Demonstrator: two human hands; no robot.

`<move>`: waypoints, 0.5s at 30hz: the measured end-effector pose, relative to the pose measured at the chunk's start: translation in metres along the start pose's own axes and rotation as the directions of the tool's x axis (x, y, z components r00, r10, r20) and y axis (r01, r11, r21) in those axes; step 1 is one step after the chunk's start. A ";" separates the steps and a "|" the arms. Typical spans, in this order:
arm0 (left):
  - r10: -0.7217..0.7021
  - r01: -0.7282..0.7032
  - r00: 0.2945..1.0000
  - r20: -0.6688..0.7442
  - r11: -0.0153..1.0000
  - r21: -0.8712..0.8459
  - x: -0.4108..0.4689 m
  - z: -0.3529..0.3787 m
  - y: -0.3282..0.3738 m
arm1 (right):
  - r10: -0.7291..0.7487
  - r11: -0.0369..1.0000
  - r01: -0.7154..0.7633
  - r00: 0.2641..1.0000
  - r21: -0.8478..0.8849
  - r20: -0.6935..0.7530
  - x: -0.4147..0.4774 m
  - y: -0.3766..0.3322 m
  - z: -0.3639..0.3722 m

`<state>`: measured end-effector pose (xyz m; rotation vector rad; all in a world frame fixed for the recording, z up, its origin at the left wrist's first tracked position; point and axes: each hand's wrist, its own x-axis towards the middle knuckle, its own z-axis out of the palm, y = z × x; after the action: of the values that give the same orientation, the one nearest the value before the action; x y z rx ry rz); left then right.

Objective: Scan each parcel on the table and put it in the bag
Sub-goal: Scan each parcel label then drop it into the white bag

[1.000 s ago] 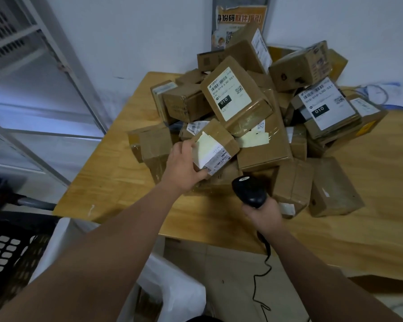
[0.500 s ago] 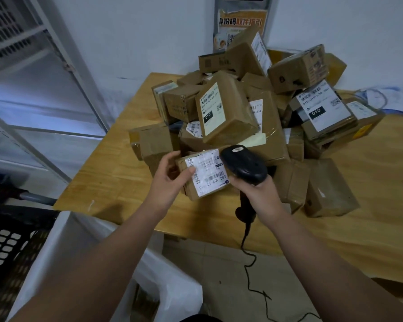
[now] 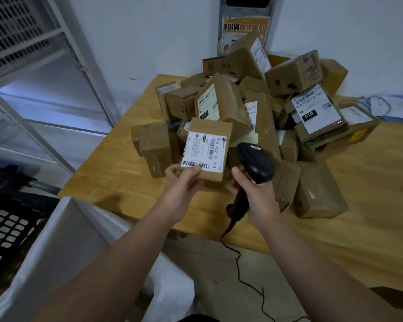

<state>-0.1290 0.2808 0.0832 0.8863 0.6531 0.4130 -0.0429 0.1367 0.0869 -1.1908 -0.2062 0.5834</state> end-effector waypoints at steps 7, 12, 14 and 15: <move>-0.041 0.020 0.998 0.047 0.926 0.377 -0.013 0.017 -0.004 | 0.006 0.994 0.002 0.997 -0.105 0.077 0.004 -0.015 -0.009; 0.084 -0.165 0.985 0.154 0.742 0.650 -0.011 0.017 0.041 | 0.124 0.940 -0.030 0.958 -0.341 0.257 0.012 -0.050 -0.039; -0.092 -0.136 0.964 0.249 0.635 0.761 -0.009 0.016 0.053 | 0.169 0.915 -0.044 0.945 -0.401 0.281 0.014 -0.062 -0.045; -0.163 -0.124 0.949 0.271 0.596 0.793 -0.010 0.016 0.056 | 0.185 0.906 -0.052 0.941 -0.420 0.282 0.016 -0.066 -0.048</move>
<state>-0.1290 0.2973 0.1397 1.7865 0.5345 -0.0999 0.0131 0.0901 0.1275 -1.5182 -0.5531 0.8709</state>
